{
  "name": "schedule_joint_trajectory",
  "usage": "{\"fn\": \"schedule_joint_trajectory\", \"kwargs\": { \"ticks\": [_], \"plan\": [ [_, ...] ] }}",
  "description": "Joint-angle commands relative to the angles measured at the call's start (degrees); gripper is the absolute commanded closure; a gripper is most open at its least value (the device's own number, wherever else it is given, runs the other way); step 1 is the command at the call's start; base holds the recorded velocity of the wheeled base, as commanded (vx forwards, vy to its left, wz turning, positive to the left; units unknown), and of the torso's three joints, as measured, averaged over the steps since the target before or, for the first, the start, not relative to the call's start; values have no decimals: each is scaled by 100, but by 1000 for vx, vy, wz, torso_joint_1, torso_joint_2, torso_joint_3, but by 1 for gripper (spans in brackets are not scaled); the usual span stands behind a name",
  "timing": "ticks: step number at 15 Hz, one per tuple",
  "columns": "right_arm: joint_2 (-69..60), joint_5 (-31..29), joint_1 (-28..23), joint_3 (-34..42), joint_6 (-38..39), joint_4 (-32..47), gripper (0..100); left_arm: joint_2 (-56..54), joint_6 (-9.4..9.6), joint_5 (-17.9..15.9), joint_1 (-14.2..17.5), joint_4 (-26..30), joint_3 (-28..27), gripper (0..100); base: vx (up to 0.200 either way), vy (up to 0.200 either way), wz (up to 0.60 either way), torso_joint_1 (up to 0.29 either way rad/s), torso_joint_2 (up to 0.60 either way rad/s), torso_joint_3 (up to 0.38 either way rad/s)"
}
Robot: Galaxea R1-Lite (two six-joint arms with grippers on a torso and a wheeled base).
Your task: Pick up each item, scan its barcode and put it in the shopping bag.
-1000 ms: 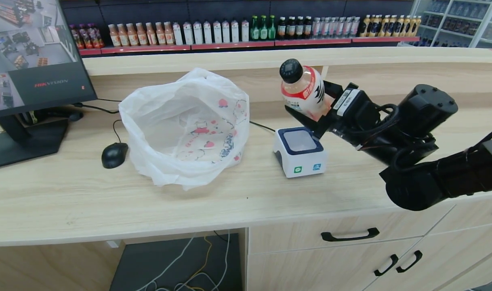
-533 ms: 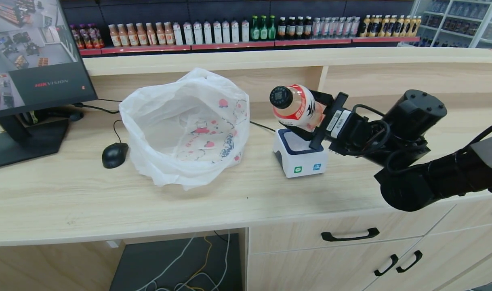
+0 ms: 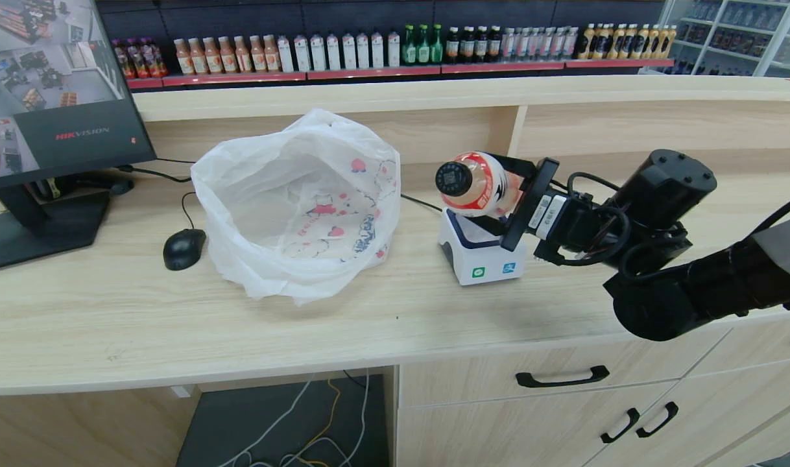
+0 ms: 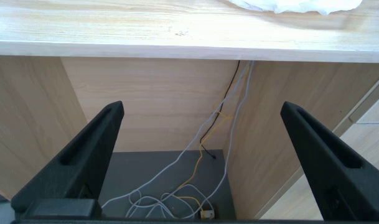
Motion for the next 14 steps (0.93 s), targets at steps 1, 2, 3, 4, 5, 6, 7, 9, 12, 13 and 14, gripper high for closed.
{"fn": "schedule_joint_trajectory", "kwargs": {
  "ticks": [1, 2, 3, 4, 5, 6, 7, 9, 12, 13, 14],
  "plan": [
    [17, 0, -1, 33, -15, -8, 100, -2, 0, 0, 0, 0, 0, 0, 0, 0, 0, 0, 0, 0],
    [26, 9, 16, 51, -24, -16, 100, -2, 0, 0, 0, 0, 0, 0, 0, 0, 0, 0, 0, 0],
    [43, 35, 25, 51, -24, -16, 100, -2, 0, 0, 0, 0, 0, 0, 0, 0, 0, 0, 0, 0],
    [70, 71, 43, 51, -33, -16, 100, -2, 0, 0, 0, 0, 0, 0, 0, 0, 0, 0, 0, 0],
    [79, 115, 43, 60, -94, -16, 100, -2, 0, 0, 0, 0, 0, 0, 0, 0, 0, 0, 0, 0],
    [79, 115, 34, 68, -94, -16, 100, -2, 0, 0, -9, 0, 0, 0, 0, 0, 0, 0, 0, 0],
    [61, 97, 43, 112, -112, -16, 100, -2, 0, 0, 0, 0, 0, 0, 0, 0, 0, 0, 0, 0],
    [52, 71, 87, 227, -173, -34, 100, -2, 0, 0, 0, 0, 0, 0, 0, 0, 0, 0, 0, 0],
    [123, 62, 87, 288, -208, -52, 100, -2, 0, 0, 0, 0, 0, 0, 0, 0, 0, 0, 0, 0],
    [114, 62, 87, 297, -200, -87, 100, -2, 0, 0, 0, 0, 0, 0, 0, 0, 0, 0, 0, 0],
    [114, 62, 95, 314, -208, -87, 100, -2, 0, 0, 0, 0, 0, 0, 0, 0, 0, 0, 0, 0]
  ]
}}
